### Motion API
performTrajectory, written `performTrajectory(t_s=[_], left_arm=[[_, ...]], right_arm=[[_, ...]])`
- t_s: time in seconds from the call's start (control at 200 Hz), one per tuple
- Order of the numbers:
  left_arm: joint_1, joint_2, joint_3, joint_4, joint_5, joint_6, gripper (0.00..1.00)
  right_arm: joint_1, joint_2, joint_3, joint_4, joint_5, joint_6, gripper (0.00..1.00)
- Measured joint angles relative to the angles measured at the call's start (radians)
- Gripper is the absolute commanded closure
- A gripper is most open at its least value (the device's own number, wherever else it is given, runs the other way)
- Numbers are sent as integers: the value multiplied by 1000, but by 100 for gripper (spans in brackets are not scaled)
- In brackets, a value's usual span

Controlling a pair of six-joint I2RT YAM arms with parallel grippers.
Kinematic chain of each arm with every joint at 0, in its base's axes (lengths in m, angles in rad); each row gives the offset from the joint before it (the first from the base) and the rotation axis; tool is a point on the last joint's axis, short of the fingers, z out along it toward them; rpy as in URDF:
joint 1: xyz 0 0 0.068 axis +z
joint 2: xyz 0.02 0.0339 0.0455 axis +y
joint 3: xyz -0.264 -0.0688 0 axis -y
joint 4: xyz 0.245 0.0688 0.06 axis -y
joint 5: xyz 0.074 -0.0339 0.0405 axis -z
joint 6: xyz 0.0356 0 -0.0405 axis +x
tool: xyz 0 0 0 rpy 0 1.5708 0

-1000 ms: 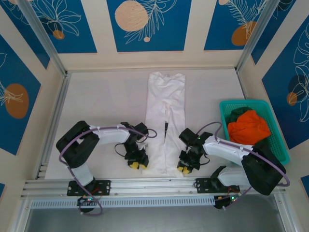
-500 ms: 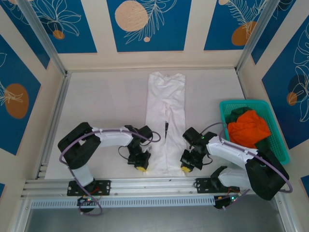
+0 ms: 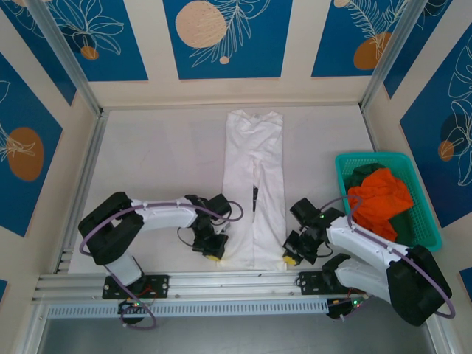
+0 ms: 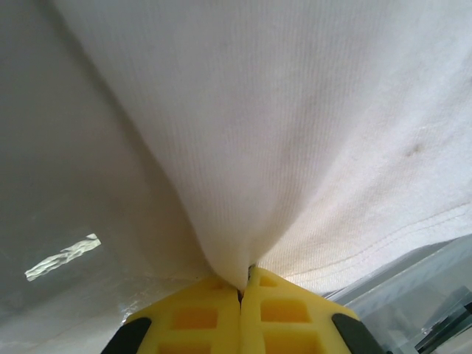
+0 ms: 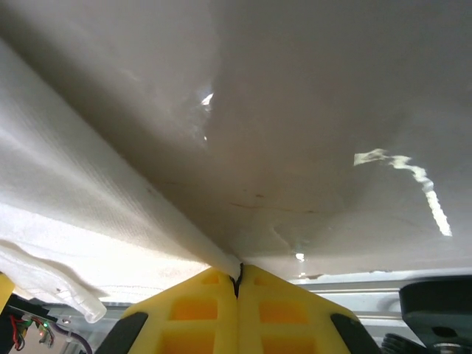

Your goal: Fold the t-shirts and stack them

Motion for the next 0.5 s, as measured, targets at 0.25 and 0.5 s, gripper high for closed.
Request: performTrajectory(t_s=[0.25,0.5], left_arm=[[4,-14,0,-19,-47,35,100],[6,-5,12,-34,-40,54,100]], right_arm=[[-28,20,45,-30,16,-8,100],[-42,80,51,-31,14,-19,100]])
